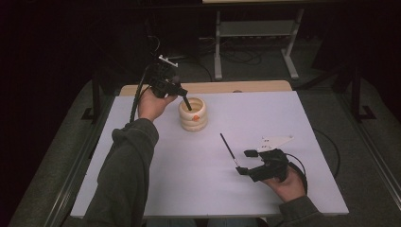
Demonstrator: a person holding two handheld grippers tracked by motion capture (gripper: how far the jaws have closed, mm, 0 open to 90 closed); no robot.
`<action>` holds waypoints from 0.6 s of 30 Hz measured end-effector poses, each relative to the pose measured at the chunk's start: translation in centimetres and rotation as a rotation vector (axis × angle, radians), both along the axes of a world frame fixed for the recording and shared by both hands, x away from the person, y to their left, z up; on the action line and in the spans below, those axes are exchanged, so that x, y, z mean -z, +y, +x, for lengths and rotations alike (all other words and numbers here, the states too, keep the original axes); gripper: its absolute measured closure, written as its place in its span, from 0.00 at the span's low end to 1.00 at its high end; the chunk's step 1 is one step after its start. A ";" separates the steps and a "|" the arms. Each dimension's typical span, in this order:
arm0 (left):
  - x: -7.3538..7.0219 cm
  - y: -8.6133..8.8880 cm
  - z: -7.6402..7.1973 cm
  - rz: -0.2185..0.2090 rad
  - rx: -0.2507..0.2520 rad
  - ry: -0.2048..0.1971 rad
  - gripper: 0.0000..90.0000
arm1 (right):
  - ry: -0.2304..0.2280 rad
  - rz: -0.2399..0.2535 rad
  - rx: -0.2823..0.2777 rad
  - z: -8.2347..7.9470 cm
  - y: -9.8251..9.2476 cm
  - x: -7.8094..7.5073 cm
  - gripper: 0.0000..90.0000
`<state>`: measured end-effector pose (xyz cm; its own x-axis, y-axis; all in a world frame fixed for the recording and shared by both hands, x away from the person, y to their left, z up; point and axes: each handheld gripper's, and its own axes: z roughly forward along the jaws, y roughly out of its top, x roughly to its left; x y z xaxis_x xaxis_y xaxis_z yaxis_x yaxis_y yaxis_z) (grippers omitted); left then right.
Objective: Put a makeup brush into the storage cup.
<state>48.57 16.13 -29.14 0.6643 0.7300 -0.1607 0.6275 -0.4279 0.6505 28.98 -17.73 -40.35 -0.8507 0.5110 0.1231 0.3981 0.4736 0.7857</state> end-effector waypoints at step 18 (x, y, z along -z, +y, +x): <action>1.6 -0.1 -0.9 0.082 0.047 0.016 0.84 | 0.007 -0.014 -0.007 -0.2 0.5 0.1 0.32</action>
